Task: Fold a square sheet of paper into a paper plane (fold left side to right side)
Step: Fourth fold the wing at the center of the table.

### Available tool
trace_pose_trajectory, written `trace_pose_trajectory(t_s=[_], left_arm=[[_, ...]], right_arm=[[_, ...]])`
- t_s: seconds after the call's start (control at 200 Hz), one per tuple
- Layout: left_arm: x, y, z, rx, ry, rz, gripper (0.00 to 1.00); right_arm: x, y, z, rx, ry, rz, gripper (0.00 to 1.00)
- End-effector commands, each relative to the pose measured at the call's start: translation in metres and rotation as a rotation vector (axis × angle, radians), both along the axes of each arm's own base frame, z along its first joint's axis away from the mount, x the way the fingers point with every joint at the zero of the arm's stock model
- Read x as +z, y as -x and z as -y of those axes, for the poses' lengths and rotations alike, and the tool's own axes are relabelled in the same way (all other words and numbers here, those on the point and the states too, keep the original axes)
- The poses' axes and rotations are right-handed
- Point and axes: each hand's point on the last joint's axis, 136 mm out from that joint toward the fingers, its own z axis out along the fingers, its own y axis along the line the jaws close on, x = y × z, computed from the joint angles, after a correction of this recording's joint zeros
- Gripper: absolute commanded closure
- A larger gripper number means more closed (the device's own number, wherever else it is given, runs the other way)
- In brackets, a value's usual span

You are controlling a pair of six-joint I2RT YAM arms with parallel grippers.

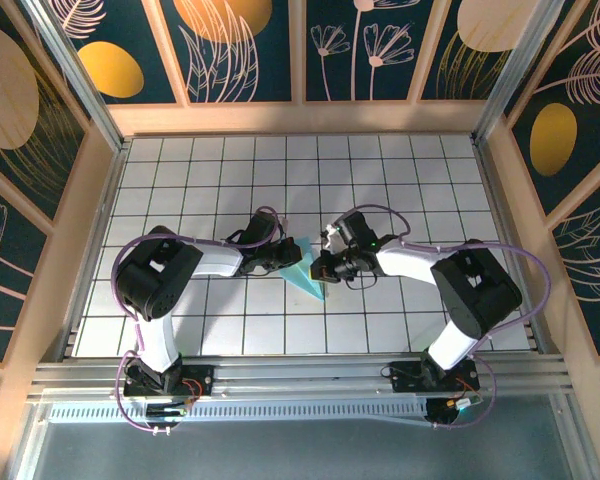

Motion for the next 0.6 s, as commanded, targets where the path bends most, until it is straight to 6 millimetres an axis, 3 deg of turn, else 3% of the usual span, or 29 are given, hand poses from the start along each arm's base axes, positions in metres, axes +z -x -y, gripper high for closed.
trace_pose_trajectory(t_s=[0.0, 0.24, 0.596], left_arm=[[-0.025, 0.007, -0.017, 0.028, -0.097, -0.058, 1.00], [-0.027, 0.009, -0.016, 0.022, -0.095, -0.063, 1.00], [-0.027, 0.009, -0.017, 0.022, -0.098, -0.062, 1.00]], right_arm=[[0.008, -0.005, -0.015, 0.001, -0.043, 0.009, 1.00], [-0.005, -0.015, -0.033, 0.010, -0.042, 0.012, 1.00], [-0.033, -0.020, -0.027, -0.017, 0.029, -0.007, 1.00]])
